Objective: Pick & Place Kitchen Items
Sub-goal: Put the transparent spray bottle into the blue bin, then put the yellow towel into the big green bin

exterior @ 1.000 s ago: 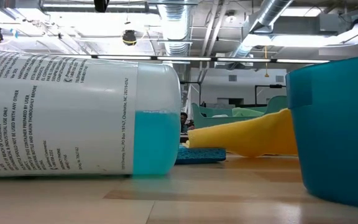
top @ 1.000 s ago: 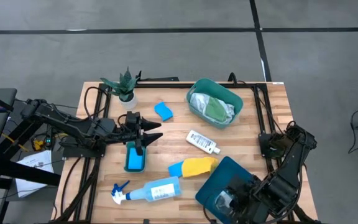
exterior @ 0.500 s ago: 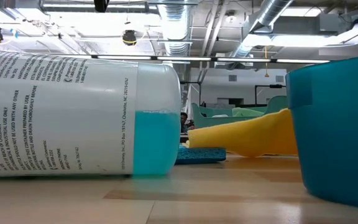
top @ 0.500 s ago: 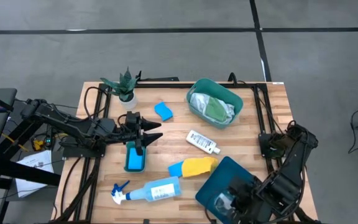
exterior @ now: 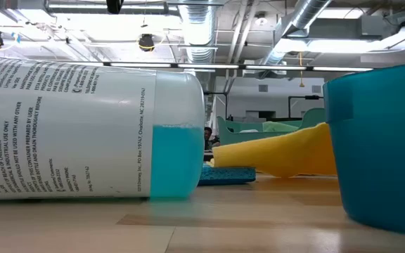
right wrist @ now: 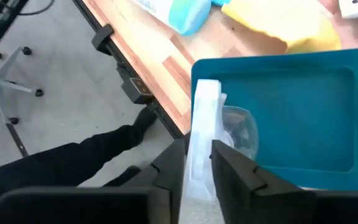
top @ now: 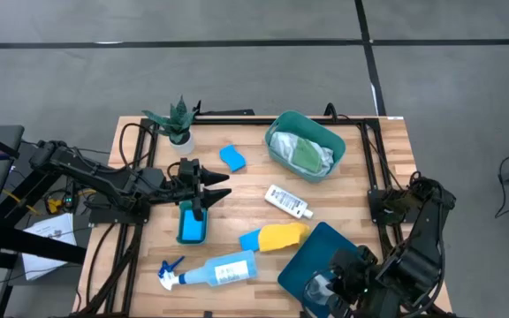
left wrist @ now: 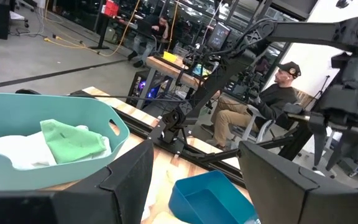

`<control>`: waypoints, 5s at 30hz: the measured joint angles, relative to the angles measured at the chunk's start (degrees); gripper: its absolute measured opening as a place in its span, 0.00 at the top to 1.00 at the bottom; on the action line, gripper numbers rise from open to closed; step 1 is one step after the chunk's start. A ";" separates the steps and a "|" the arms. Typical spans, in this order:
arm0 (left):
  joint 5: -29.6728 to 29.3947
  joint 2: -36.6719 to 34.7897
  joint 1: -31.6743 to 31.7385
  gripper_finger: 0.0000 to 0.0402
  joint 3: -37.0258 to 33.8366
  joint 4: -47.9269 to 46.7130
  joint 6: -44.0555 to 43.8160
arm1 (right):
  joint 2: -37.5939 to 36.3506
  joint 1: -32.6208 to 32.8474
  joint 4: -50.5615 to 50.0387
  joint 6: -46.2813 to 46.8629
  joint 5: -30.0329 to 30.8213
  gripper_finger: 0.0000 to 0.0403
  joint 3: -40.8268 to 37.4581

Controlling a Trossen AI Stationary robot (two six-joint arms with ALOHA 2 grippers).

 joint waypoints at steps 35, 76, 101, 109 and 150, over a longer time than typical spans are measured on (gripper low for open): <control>1.53 0.02 0.00 0.42 0.00 -0.28 1.57 | 1.95 -8.26 0.04 -9.32 -12.29 0.37 -1.62; 1.53 0.02 0.00 0.42 0.00 -0.23 1.55 | 3.66 -6.09 -0.10 -6.21 -16.29 0.85 -1.47; 1.53 0.02 0.00 0.42 0.00 -0.23 1.54 | 2.82 -6.46 1.32 -7.29 -12.10 0.37 -1.57; 1.53 0.02 0.00 0.42 0.00 -0.24 1.55 | -0.62 -6.81 3.55 -7.84 -0.16 0.37 -1.55; 25.65 -7.05 17.96 0.42 0.00 -16.26 17.85 | -17.64 -27.96 1.84 -36.00 34.21 0.37 -1.53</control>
